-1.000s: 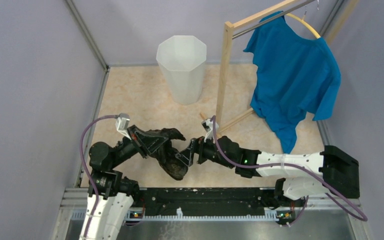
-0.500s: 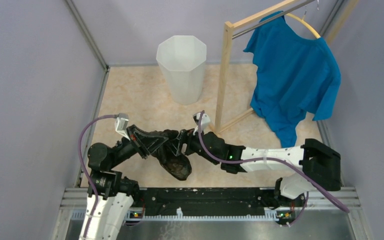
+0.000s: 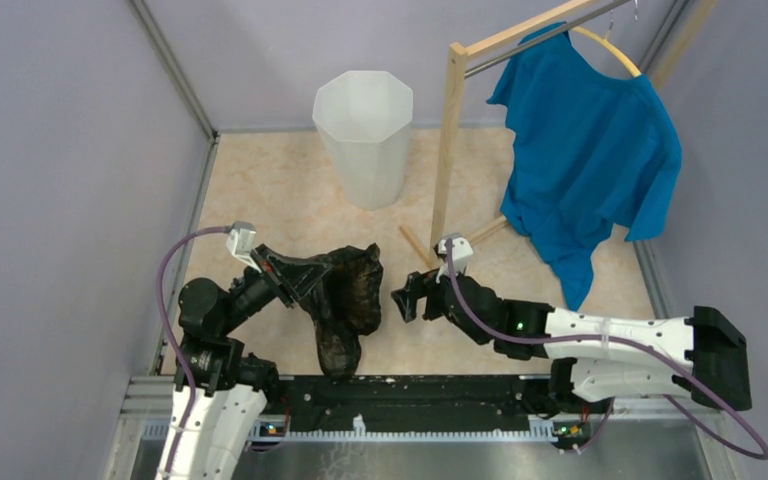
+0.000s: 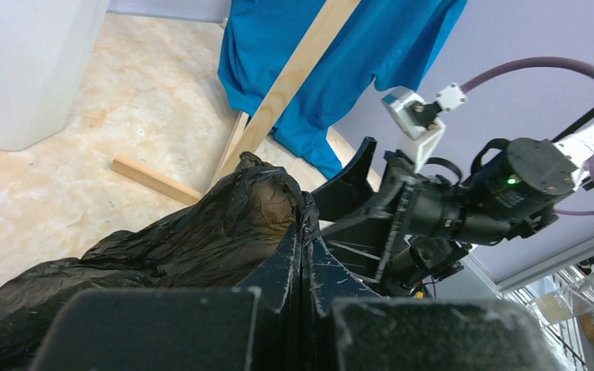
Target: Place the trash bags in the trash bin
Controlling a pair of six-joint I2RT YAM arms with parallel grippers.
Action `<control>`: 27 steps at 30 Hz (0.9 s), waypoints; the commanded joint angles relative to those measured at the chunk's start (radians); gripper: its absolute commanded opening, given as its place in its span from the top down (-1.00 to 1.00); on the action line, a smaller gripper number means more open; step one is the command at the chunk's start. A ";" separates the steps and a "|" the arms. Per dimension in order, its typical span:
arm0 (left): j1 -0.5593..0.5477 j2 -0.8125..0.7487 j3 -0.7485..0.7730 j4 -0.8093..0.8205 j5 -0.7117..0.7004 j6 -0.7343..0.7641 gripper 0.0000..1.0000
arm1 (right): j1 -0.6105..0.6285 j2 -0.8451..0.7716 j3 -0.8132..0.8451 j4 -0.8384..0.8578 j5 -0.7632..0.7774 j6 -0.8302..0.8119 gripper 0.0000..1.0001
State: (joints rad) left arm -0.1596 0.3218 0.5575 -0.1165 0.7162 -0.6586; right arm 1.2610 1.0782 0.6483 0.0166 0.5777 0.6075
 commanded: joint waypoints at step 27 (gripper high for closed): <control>0.003 0.090 0.146 -0.247 -0.118 0.040 1.00 | 0.000 0.119 -0.146 0.599 -0.183 -0.048 1.00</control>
State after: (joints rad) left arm -0.1596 0.3759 0.6609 -0.2916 0.6247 -0.6422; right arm 1.2602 1.2591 0.5076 0.5140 0.3229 0.6060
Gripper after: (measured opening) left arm 0.006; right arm 0.023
